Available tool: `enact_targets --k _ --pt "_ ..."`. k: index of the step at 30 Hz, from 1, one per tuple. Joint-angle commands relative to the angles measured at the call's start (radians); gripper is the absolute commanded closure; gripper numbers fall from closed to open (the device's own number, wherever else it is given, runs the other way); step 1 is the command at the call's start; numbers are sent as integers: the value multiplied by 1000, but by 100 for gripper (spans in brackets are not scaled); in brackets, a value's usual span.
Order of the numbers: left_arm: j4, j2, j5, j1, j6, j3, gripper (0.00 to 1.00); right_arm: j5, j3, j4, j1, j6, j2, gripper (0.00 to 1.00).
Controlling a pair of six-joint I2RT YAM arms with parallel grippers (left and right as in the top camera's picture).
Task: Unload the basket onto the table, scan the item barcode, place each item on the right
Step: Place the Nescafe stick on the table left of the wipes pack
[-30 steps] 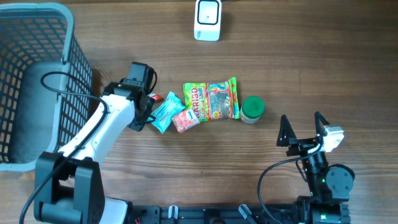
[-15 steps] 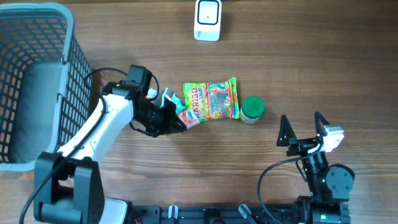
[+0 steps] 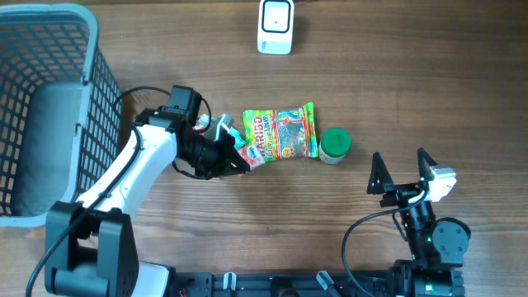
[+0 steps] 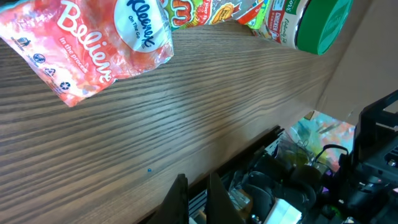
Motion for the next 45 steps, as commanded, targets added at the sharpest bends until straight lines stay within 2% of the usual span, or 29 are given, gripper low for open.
enact_targets --k 1,8,10,15,17,20,26,28,32,33,37,38,39,45 --pt "2 3 12 6 -42 -8 96 6 -1 3 2 -14 -6 0" --pt "4 3 12 6 -40 -8 96 6 -1 3 2 -13 -6 0" --pt "-2 3 13 6 -112 -8 96 6 -1 3 2 -13 -6 0" --pt "-11 3 12 6 -432 -8 96 6 -1 3 2 -13 -6 0" --pt "-7 3 11 6 -516 -8 96 6 -1 3 2 -13 -6 0" --pt "14 3 -30 5 -566 -8 96 6 -1 2 2 -13 -6 0" --pt "133 3 -71 3 -562 -8 96 6 -1 3 2 -13 -6 0" --pt "167 3 -71 3 -556 -8 96 6 -1 3 2 -13 -6 0" --pt "246 3 -70 -26 -446 -8 96 6 -1 3 2 -13 -6 0" --pt "262 3 -56 -45 -383 -8 96 6 -1 3 2 -14 -6 0" --pt "222 3 335 -130 1 -8 96 6 -1 3 2 -13 -6 0" --pt "206 3 381 -142 46 -8 96 6 -1 3 2 -13 -6 0" --pt "187 3 422 -157 74 -8 96 6 -1 3 2 -13 -6 0" --pt "175 -5 435 -175 62 -5 96 6 -1 2 2 -13 -6 0"
